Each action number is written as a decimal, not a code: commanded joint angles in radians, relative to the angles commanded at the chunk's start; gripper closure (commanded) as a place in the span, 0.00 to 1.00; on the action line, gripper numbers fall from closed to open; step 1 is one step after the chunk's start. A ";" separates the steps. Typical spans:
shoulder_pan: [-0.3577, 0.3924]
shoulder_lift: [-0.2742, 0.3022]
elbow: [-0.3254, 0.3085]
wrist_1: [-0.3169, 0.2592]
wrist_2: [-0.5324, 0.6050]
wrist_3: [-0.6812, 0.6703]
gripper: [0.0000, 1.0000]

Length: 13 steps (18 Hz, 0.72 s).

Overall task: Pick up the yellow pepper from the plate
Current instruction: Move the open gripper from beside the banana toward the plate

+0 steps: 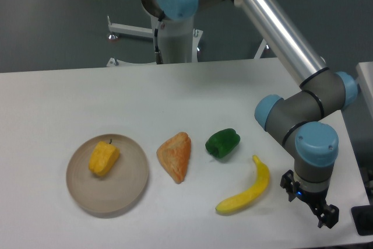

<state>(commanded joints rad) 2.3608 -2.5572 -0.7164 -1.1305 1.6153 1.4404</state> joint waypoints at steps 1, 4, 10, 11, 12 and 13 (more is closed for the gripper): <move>-0.002 0.003 -0.005 0.000 0.000 0.000 0.00; -0.028 0.014 -0.015 -0.002 0.006 -0.003 0.00; -0.061 0.112 -0.118 -0.012 0.014 -0.067 0.00; -0.074 0.138 -0.152 -0.012 0.014 -0.090 0.00; -0.087 0.168 -0.191 -0.012 0.014 -0.121 0.00; -0.097 0.199 -0.228 -0.012 0.012 -0.162 0.00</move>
<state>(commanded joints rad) 2.2642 -2.3580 -0.9446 -1.1428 1.6276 1.2782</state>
